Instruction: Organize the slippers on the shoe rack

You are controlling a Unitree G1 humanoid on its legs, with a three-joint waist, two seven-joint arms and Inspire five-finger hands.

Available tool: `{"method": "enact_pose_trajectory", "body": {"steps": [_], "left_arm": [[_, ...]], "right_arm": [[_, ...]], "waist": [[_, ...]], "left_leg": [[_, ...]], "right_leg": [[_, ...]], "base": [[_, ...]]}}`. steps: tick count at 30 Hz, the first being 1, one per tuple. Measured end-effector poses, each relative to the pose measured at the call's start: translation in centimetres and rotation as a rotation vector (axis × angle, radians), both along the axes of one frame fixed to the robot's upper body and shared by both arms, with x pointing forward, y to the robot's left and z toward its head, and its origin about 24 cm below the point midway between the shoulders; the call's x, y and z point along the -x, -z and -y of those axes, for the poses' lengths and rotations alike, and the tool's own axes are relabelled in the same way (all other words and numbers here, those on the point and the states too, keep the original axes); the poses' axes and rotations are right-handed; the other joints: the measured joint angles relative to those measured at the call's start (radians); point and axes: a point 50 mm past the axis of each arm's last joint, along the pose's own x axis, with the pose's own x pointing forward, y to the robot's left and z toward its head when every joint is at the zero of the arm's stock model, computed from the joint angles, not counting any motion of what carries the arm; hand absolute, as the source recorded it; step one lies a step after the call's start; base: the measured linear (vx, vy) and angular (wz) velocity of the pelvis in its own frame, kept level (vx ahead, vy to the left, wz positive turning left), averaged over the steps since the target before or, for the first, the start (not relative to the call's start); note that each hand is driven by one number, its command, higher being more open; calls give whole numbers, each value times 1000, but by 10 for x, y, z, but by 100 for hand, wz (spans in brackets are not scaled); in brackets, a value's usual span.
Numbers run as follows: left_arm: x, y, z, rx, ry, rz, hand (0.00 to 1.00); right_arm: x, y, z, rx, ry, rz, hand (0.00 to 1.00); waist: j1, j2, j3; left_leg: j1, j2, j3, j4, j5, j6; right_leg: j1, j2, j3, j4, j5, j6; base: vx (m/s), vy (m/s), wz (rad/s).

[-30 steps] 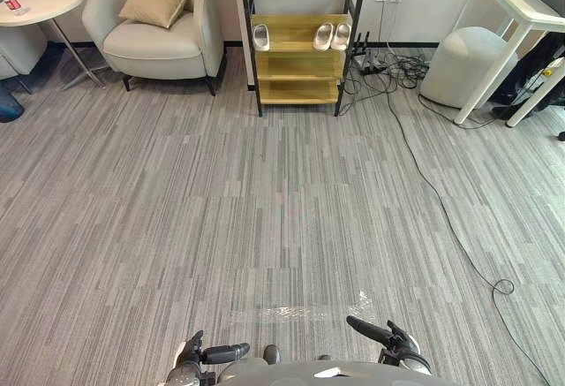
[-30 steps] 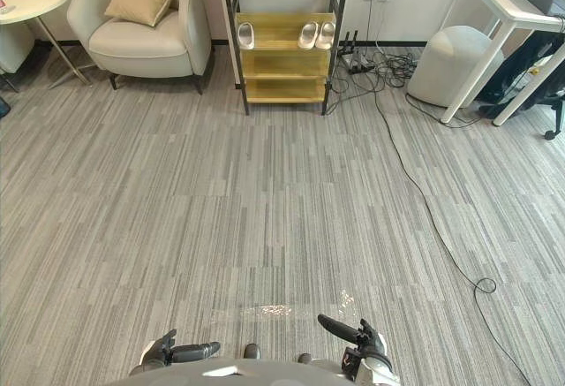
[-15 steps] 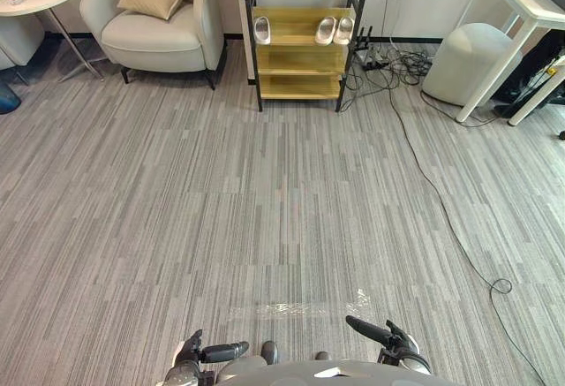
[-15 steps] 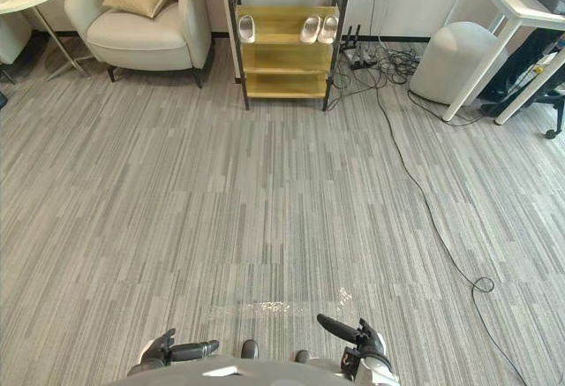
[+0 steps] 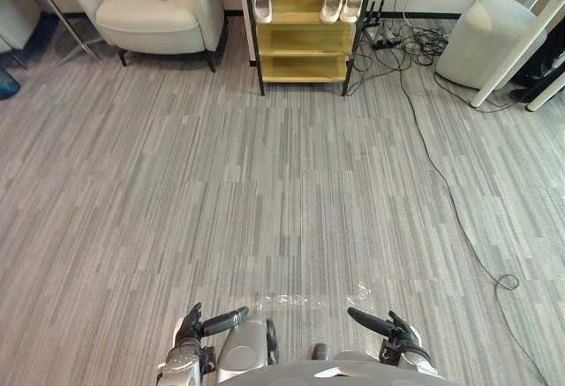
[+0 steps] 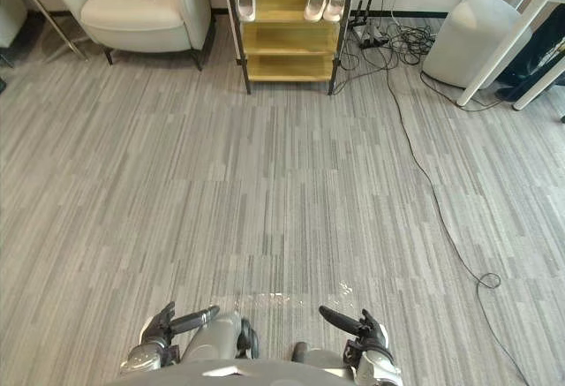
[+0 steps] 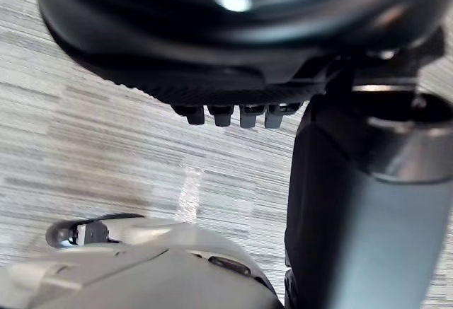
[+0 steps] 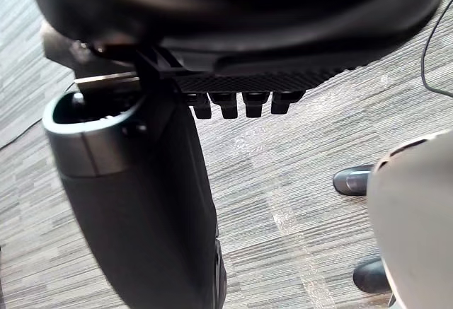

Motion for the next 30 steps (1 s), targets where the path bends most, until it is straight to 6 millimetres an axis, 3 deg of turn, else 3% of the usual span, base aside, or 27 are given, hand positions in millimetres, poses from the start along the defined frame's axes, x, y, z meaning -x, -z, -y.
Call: {"method": "enact_pose_trajectory", "body": {"steps": [3,4,5,6,7,8,10,11,12,13,14,15,16,17,18,20,21,22,23,24,25,27,28,29,30], "left_arm": [[-10,-3,-2,-7,6,30,100],[-13,-5,-3,-11,11,40,100],[-13,-4,1,-7,18,38,100],[-13,-4,1,-5,20,36,100],[-17,-5,1,-7,23,41,100],[-22,-7,-3,-16,25,53,100],[-22,-7,-4,-19,27,48,100],[-17,-5,-4,-20,30,28,100],[-15,-4,-4,-27,53,9,100],[-15,-3,-4,-32,63,-1,100],[-13,-3,-4,-36,70,-13,100],[-11,-1,-3,-35,75,-26,100],[-9,-1,-2,-37,80,-34,100],[-9,-1,-2,-37,80,-34,100],[-10,0,1,-30,82,-33,100],[-14,0,7,-16,84,-24,100],[-17,0,11,-7,86,-15,100],[-17,0,11,-7,87,-13,100],[-13,1,12,0,89,-21,100],[-14,2,16,11,89,-22,100],[-15,4,27,38,93,-23,100],[-14,4,30,43,95,-26,100],[-14,5,32,53,86,-25,100],[-15,4,33,66,59,-12,100],[-16,3,33,69,51,-6,100]], "right_arm": [[-9,-2,-1,4,-22,19,100],[-12,-3,0,11,-22,23,100],[-12,-4,5,28,-20,21,100],[-12,-4,6,32,-20,19,100],[-15,-4,2,22,-26,18,100],[-21,-4,-7,1,-41,33,100],[-20,-3,-10,-9,-40,30,100],[-20,-3,-14,-24,-47,31,100],[-22,-3,-18,-31,-64,42,100],[-24,-4,-19,-32,-81,47,100],[-25,-5,-20,-34,-89,55,100],[-26,-5,-20,-32,-94,59,100],[-34,-11,-16,-12,-101,102,100],[-35,-11,-16,-10,-102,107,100],[-38,-13,-14,-3,-103,120,100],[-39,-14,-13,3,-105,127,100],[-39,-13,-14,0,-109,126,100],[-40,-14,-14,0,-110,126,100],[-32,-10,-14,-3,-108,99,100],[-30,-10,-12,-7,-97,97,100],[-37,-13,-5,18,-112,105,100],[-36,-12,-4,17,-107,102,100],[-32,-11,-3,2,-77,98,100],[-31,-11,-3,6,-80,96,100],[-30,-11,-2,8,-81,95,100]], "waist": [[9,-16,11],[18,-25,18],[27,-15,13],[31,-11,13],[33,-20,18],[36,-39,21],[40,-44,20],[43,-50,16],[40,-53,15],[36,-55,14],[29,-55,14],[22,-52,16],[6,-45,20],[6,-44,20],[-4,-33,28],[-13,-25,33],[-21,-25,33],[-26,-26,32],[-32,-46,25],[-35,-45,24],[-24,-7,22],[-27,7,17],[-33,27,18],[-39,44,24],[-38,47,27]], "left_leg": [[-70,-27,10,-181,14,-1],[-74,-57,12,-352,78,-6],[-64,-61,6,-501,176,-6],[-56,-60,9,-504,249,-1],[-57,-78,20,-477,247,67],[-71,-85,25,-385,159,93],[-46,-84,32,-340,109,110],[14,-89,38,-328,57,119],[75,-96,38,-346,28,126],[118,-102,35,-366,13,125],[179,-108,32,-399,4,128],[250,-111,30,-444,1,127],[351,-110,24,-515,1,126],[362,-109,24,-521,1,126],[437,-98,15,-567,1,126],[501,-71,-3,-588,1,125],[528,-49,-24,-601,-7,112],[538,-42,-33,-609,-13,100],[568,-45,-67,-625,-44,46],[581,-35,-85,-626,-57,26],[586,8,-129,-599,-60,17],[574,29,-149,-534,-59,15],[520,63,-175,-378,-50,-1],[418,101,-205,-132,12,-35],[384,116,-210,-49,28,-42]], "right_leg": [[7,-53,26,1,-30,22],[28,-89,36,0,-58,38],[43,-104,49,-1,-79,54],[49,-108,53,-2,-88,65],[58,-124,51,4,-88,64],[39,-146,52,93,-81,72],[17,-160,68,206,-81,79],[-33,-179,82,417,-48,143],[-113,-187,112,639,15,257],[-177,-185,125,790,32,288],[-252,-193,113,958,23,271],[-314,-213,65,1062,-4,214],[-400,-232,-13,1090,-42,149],[-408,-232,-19,1085,-46,142],[-454,-229,-73,1004,-77,93],[-509,-196,-107,807,-88,75],[-543,-160,-95,629,-58,82],[-552,-147,-84,545,-27,85],[-554,-127,-42,374,169,88],[-550,-119,-36,391,190,34],[-569,-92,-49,480,105,26],[-559,-82,-64,519,51,13],[-518,-65,-93,516,14,4],[-454,-46,-118,491,-12,-4],[-431,-37,-126,478,-18,-6]], "base": [[359,147,-36],[371,161,-40],[387,177,-45],[527,240,-34],[645,279,-12],[653,270,-5],[502,201,-8],[583,230,-15],[588,218,-13],[557,139,1],[539,106,1],[708,89,0],[485,22,-2],[564,-30,9],[371,-76,19],[507,-194,36],[468,-214,47],[561,-298,70],[388,-232,61],[684,-426,40],[498,-325,10],[419,-257,12],[425,-258,42],[494,-287,44],[469,-237,39]]}}
